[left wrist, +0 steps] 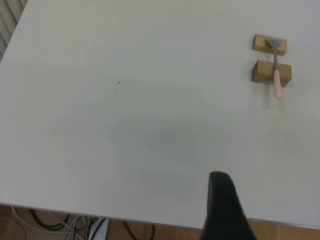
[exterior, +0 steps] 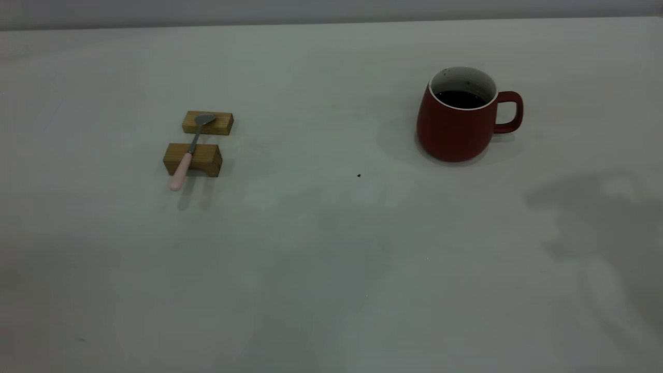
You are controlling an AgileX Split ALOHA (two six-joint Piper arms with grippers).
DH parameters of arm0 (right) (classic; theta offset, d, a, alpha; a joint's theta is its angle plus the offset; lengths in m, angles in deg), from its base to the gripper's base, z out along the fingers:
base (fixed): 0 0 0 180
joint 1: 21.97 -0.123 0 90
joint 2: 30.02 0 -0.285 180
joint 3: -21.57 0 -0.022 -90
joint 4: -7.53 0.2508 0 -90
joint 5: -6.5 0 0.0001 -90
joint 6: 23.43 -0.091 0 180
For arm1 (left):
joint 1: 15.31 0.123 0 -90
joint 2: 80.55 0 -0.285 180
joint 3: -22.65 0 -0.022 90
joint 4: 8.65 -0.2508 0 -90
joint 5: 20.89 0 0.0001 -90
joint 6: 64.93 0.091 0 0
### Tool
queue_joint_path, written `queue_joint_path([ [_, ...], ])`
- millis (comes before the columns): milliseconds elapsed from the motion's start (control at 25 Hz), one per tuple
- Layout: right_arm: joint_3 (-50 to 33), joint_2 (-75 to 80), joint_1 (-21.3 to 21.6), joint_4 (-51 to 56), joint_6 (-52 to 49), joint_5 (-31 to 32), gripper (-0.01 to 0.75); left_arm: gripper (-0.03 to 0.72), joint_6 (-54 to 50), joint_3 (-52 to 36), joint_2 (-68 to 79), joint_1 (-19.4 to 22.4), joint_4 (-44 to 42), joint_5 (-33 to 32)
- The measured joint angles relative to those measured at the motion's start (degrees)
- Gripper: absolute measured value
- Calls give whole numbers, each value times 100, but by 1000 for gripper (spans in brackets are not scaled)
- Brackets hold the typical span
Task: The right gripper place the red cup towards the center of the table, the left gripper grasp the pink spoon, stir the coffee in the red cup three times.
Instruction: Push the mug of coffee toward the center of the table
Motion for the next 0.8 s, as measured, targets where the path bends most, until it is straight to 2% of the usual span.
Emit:
queue_joint_path([
  [240, 1072, 1512, -414, 299, 2860, -29, 474, 529, 0, 0, 0, 0, 0, 0],
  [320, 1404, 1873, -428, 438, 3993, -23, 474, 529, 0, 0, 0, 0, 0, 0],
  [440, 1825, 2490, -266, 784, 5477, 82, 474, 529, 0, 0, 0, 0, 0, 0],
  [600, 2269, 3160, 24, 1858, 7149, 132, 474, 529, 0, 0, 0, 0, 0, 0],
  [800, 2550, 3741, 259, 3185, 8751, 132, 474, 529, 0, 0, 0, 0, 0, 0],
])
